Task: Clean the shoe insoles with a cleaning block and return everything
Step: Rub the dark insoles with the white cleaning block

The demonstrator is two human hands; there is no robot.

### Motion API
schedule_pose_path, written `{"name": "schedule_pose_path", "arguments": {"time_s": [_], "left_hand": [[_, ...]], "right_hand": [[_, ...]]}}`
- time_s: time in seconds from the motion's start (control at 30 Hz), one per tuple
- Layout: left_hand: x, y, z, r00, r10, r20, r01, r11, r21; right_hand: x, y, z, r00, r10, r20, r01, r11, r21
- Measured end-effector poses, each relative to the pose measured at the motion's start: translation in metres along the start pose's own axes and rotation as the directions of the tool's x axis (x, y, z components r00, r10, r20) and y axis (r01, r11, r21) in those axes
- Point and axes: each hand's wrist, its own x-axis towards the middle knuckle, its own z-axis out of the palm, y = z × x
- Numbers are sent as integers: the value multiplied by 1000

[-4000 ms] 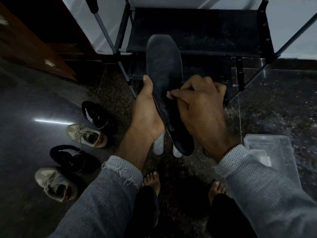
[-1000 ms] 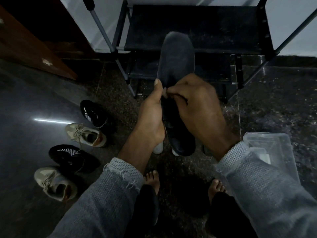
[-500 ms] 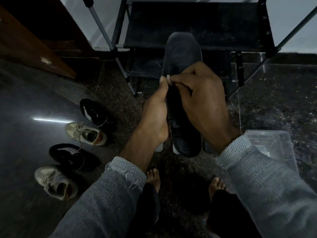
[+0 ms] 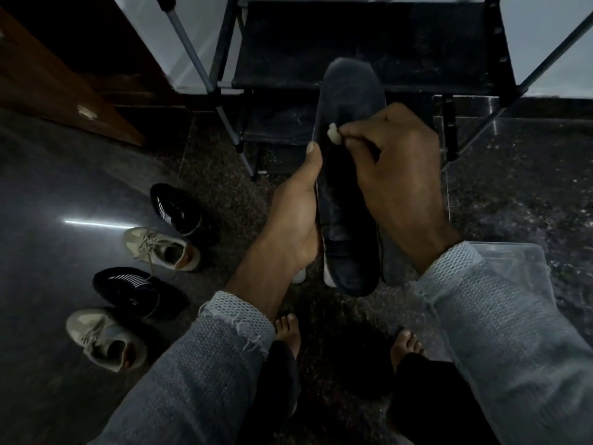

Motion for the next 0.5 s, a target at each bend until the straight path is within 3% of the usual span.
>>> {"name": "schedule_pose_path", "arguments": {"time_s": [0.3, 0.4, 0.5], "left_hand": [[0, 11, -9, 993, 63, -103, -63, 998, 2], [-2, 11, -4, 997, 39, -73, -42, 998, -40], [-3, 9, 0, 999, 27, -30, -28, 999, -35]], "right_hand": [[-18, -8, 7, 942, -267, 205, 263, 964, 45], [-14, -3, 3, 952, -238, 193, 246, 969, -16], [-7, 5, -2, 985, -149, 88, 158, 982, -107]]}}
